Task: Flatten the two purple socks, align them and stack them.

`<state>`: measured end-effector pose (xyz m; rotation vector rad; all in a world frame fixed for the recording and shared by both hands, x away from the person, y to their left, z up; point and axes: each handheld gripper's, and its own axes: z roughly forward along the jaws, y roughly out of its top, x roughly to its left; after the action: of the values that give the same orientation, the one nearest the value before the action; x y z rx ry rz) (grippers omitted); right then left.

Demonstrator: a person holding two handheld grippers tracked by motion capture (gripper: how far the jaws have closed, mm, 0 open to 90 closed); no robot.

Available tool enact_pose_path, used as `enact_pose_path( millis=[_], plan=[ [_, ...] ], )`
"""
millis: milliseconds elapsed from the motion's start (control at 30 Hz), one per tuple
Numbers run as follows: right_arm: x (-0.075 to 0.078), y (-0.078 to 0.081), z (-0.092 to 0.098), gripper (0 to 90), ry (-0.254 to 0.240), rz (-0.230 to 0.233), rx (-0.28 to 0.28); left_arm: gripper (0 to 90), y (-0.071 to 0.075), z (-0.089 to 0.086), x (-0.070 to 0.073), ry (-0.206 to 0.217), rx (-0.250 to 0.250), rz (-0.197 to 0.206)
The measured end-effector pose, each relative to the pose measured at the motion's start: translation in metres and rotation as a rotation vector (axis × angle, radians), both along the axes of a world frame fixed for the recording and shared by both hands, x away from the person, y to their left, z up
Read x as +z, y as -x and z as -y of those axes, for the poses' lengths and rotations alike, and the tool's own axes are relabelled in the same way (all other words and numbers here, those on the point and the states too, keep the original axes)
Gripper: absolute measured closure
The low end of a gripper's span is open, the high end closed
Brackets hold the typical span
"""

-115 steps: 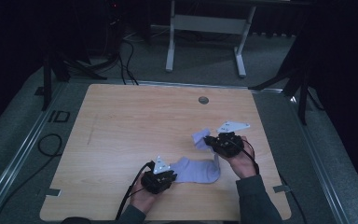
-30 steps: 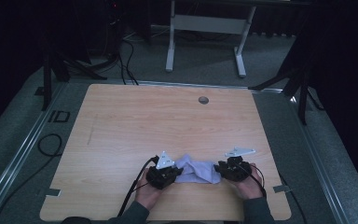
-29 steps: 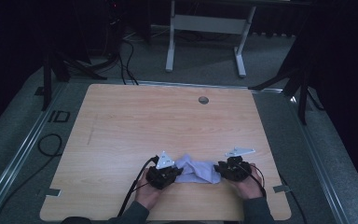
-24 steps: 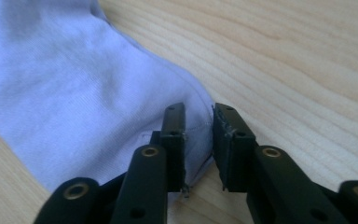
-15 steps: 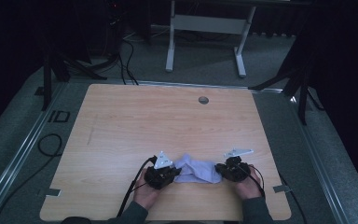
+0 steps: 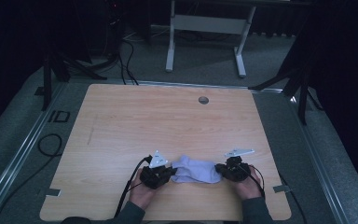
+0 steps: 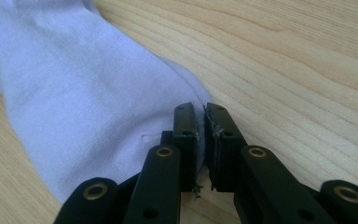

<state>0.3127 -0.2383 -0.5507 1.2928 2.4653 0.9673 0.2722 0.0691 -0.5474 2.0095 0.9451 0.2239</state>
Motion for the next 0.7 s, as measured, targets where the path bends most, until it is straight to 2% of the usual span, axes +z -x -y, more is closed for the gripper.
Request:
enact_pose_path(
  millis=[167, 467, 700],
  plan=[
    [0.000, 0.000, 0.001, 83.3, -0.011, -0.008, -0.005, 87.4, 0.001, -0.002, -0.002, -0.009, 0.000, -0.017],
    [-0.001, -0.001, 0.002, 83.3, -0.019, -0.013, -0.008, 87.3, -0.001, -0.007, -0.012, -0.058, 0.026, -0.079],
    [-0.001, -0.001, 0.002, 83.2, -0.024, -0.016, -0.010, 87.5, 0.000, -0.006, -0.014, -0.093, 0.032, -0.092]
  ],
)
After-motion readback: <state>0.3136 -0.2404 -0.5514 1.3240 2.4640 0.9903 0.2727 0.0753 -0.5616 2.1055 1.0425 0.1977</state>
